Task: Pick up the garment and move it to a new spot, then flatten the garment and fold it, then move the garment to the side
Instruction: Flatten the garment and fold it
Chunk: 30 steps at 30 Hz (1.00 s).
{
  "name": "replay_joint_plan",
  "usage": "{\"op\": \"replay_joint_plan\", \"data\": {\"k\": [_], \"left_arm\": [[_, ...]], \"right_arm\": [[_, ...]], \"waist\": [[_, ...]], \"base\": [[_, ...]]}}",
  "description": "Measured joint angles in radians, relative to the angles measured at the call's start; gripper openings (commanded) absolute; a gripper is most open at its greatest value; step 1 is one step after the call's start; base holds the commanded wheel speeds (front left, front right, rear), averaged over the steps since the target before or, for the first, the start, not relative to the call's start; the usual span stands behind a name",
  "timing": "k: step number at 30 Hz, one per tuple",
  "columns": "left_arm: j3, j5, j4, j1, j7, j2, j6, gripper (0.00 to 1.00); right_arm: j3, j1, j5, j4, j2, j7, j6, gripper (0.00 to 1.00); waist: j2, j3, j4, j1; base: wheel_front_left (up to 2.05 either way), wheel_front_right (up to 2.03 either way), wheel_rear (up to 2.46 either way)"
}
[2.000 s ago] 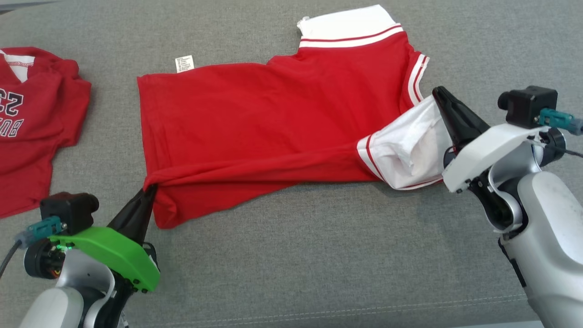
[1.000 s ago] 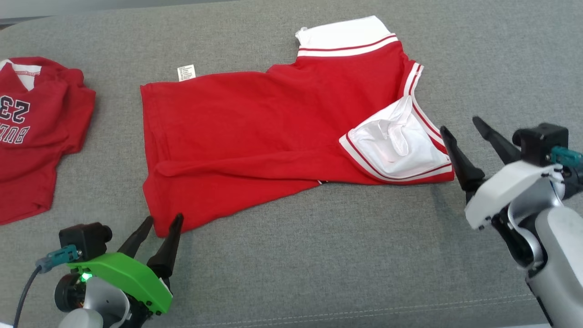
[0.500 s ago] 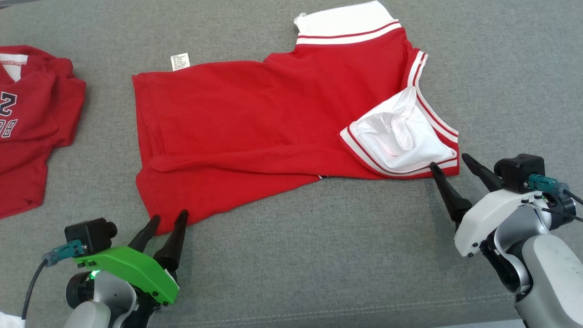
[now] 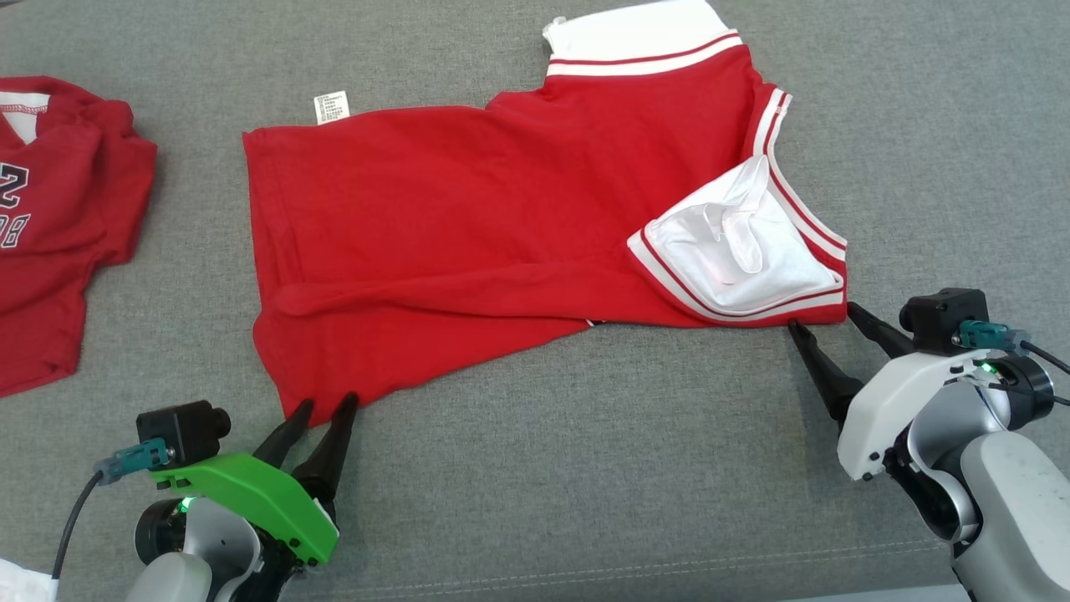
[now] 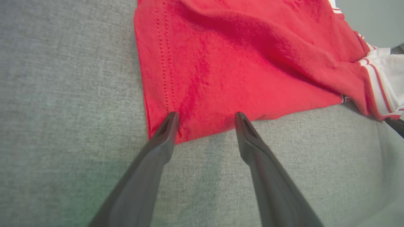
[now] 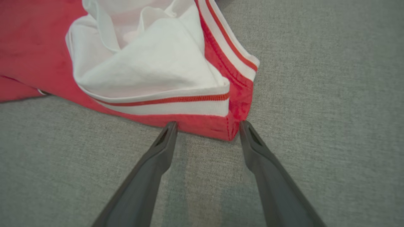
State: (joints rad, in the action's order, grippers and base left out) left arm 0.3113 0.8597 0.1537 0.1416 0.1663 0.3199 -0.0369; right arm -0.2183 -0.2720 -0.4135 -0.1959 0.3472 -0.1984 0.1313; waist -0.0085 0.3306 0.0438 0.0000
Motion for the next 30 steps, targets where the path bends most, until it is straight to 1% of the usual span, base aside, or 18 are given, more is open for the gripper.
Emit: {"op": "replay_joint_plan", "data": {"k": [1, 2, 3, 4, 5, 6, 8, 10, 12, 13, 14, 17, 21, 25, 30], "left_arm": [[0.001, 0.001, 0.0, 0.0, 0.001, 0.0, -0.002, 0.43], [0.002, 0.001, 0.0, 0.0, 0.001, 0.001, -0.003, 0.35], [0.003, 0.001, 0.001, 0.0, 0.004, 0.001, -0.003, 0.24], [0.003, 0.001, 0.003, 0.0, 0.004, 0.002, -0.004, 0.11], [0.004, 0.002, 0.007, 0.002, 0.007, 0.002, -0.006, 0.0], [0.004, 0.002, 0.011, 0.003, 0.008, 0.003, -0.007, 0.0], [0.005, 0.008, 0.02, 0.006, 0.01, 0.003, -0.008, 0.0], [0.004, 0.009, 0.033, 0.012, 0.01, 0.006, -0.009, 0.0], [0.005, 0.011, 0.048, 0.015, 0.012, 0.006, -0.013, 0.0], [0.007, 0.012, 0.055, 0.018, 0.012, 0.006, -0.016, 0.0], [0.008, 0.012, 0.063, 0.022, 0.013, 0.006, -0.018, 0.0], [0.012, 0.017, 0.098, 0.035, 0.008, 0.006, -0.036, 0.0], [0.012, 0.02, 0.114, 0.04, 0.007, 0.012, -0.046, 0.0], [-0.004, 0.025, 0.083, 0.024, 0.014, 0.076, -0.055, 0.0], [-0.008, 0.03, -0.015, -0.027, 0.063, 0.165, -0.069, 0.0]], "right_arm": [[-0.003, 0.0, -0.006, -0.001, 0.003, -0.003, 0.0, 0.91], [-0.006, 0.0, -0.011, -0.003, 0.004, -0.004, 0.0, 0.72], [-0.008, 0.0, -0.016, -0.004, 0.005, -0.007, 0.0, 0.49], [-0.011, 0.0, -0.02, -0.006, 0.008, -0.012, 0.0, 0.43], [-0.015, -0.001, -0.026, -0.01, 0.01, -0.013, 0.0, 0.35], [-0.018, -0.003, -0.029, -0.012, 0.012, -0.017, 0.0, 0.28], [-0.024, -0.012, -0.039, -0.018, 0.018, -0.021, 0.0, 0.22], [-0.028, -0.022, -0.051, -0.024, 0.023, -0.025, 0.0, 0.24], [-0.03, -0.027, -0.064, -0.029, 0.026, -0.026, 0.0, 0.21], [-0.031, -0.03, -0.07, -0.032, 0.028, -0.029, 0.0, 0.15], [-0.034, -0.033, -0.077, -0.036, 0.029, -0.033, 0.0, 0.0], [-0.054, -0.046, -0.112, -0.049, 0.037, -0.048, 0.0, 0.0], [-0.065, -0.055, -0.141, -0.055, 0.051, -0.053, 0.0, 0.0], [-0.072, -0.063, -0.218, -0.033, 0.106, -0.089, 0.0, 0.0], [-0.037, -0.079, -0.303, 0.019, 0.184, -0.163, 0.0, 0.0]], "waist": [[0.0, 0.001, -0.001, 0.0], [0.0, 0.001, -0.001, 0.0], [0.0, 0.002, -0.002, 0.0], [0.0, 0.003, -0.002, 0.0], [0.0, 0.004, -0.002, 0.0], [0.0, 0.004, -0.001, 0.0], [0.0, 0.004, -0.001, 0.0], [0.0, 0.004, -0.001, 0.0], [0.0, 0.005, -0.002, 0.0], [0.0, 0.005, -0.002, 0.0], [0.0, 0.006, -0.002, 0.0], [0.0, 0.006, -0.002, 0.0], [0.0, 0.001, -0.001, 0.0], [0.0, -0.019, 0.0, 0.0], [0.0, -0.043, 0.001, 0.0]], "base": [[0.0, 0.0, 0.0], [0.0, 0.0, 0.0], [0.0, 0.0, 0.0], [0.0, 0.0, 0.0], [0.0, 0.0, 0.0], [0.0, 0.0, 0.0], [0.0, 0.0, 0.0], [0.0, 0.0, 0.0], [0.0, 0.0, 0.0], [0.0, 0.0, 0.0], [0.0, 0.0, 0.0], [0.0, 0.0, 0.0], [0.0, 0.0, 0.0], [0.0, 0.0, 0.0], [0.0, 0.0, 0.0]]}}
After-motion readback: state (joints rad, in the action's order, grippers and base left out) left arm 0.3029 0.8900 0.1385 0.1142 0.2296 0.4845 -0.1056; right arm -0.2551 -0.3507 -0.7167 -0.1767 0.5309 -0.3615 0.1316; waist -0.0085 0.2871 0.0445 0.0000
